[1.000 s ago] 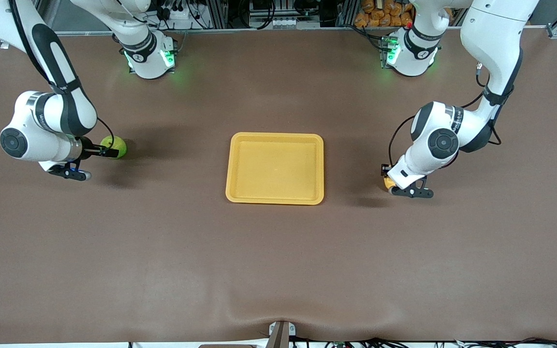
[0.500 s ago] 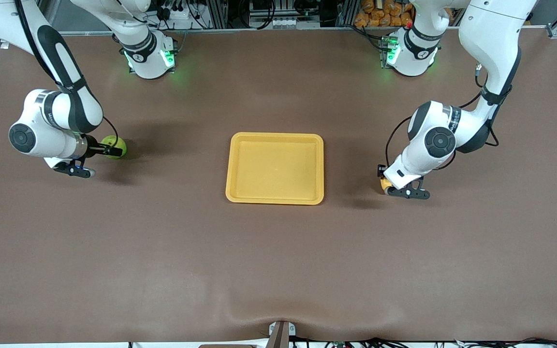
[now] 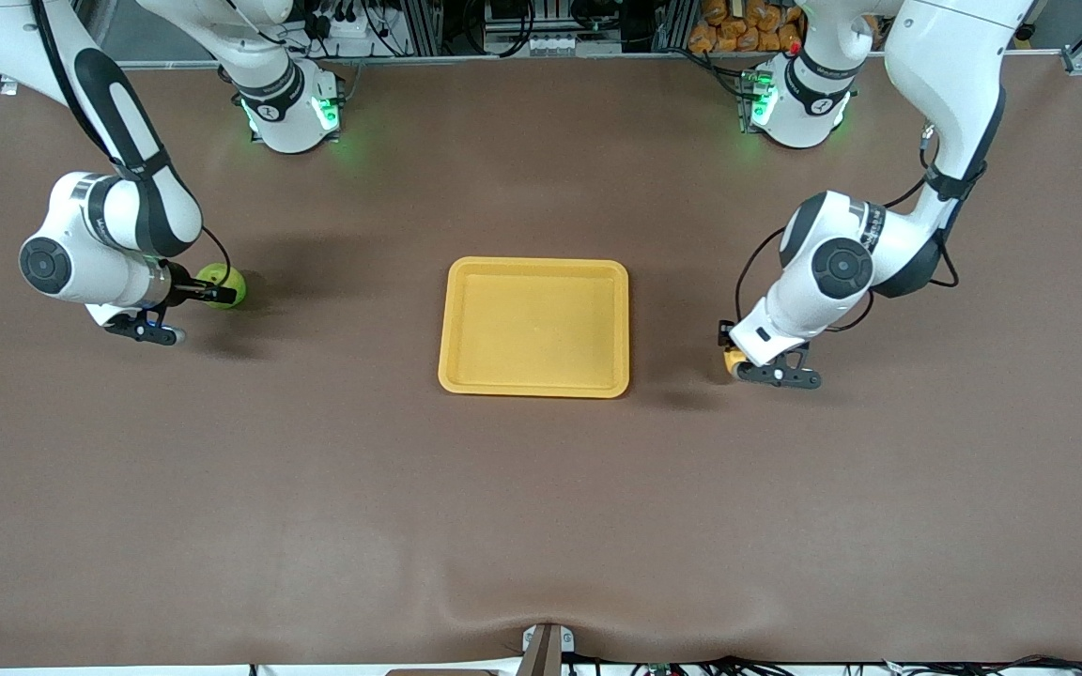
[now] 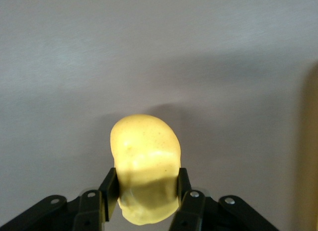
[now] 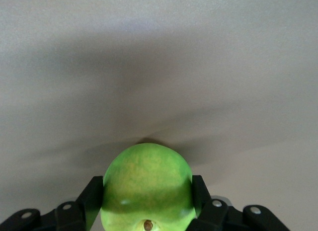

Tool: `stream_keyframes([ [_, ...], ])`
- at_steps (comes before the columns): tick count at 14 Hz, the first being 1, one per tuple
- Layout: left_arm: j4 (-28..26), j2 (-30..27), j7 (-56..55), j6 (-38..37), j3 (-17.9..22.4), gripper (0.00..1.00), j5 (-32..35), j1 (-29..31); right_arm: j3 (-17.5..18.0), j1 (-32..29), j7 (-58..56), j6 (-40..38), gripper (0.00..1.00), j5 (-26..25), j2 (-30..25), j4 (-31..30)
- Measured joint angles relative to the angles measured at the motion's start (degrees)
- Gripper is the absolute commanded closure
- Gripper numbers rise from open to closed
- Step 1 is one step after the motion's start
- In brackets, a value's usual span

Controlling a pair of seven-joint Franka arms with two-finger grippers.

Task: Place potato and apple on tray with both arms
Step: 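Carry the potato with the left gripper over the yellow tray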

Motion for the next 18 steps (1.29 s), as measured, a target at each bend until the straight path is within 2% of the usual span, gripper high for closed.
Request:
stream_keyframes([
  [2, 2.64, -0.04, -0.98, -2.74, -1.81, 0.87, 0.0, -0.12, 0.01, 0.0, 0.0, 0.0, 1.0, 0.0, 0.0, 0.0],
  [7, 6.47, -0.03, -2.8, -5.97, -3.74, 0.87, 0.0, -1.7, 0.16, 0.01, 0.0, -0.66, 1.0, 0.0, 0.01, 0.08],
  [11, 8.62, 0.4, -3.52, -5.98, -3.93, 0.87, 0.0, -5.13, 0.47, 0.04, 0.0, -6.41, 1.0, 0.0, 0.01, 2.84],
  [18, 12.79, 4.23, -6.58, -6.02, -3.95, 0.88, 0.0, -9.73, 0.54, 0.05, 0.0, -7.74, 1.0, 0.0, 0.02, 5.28],
])
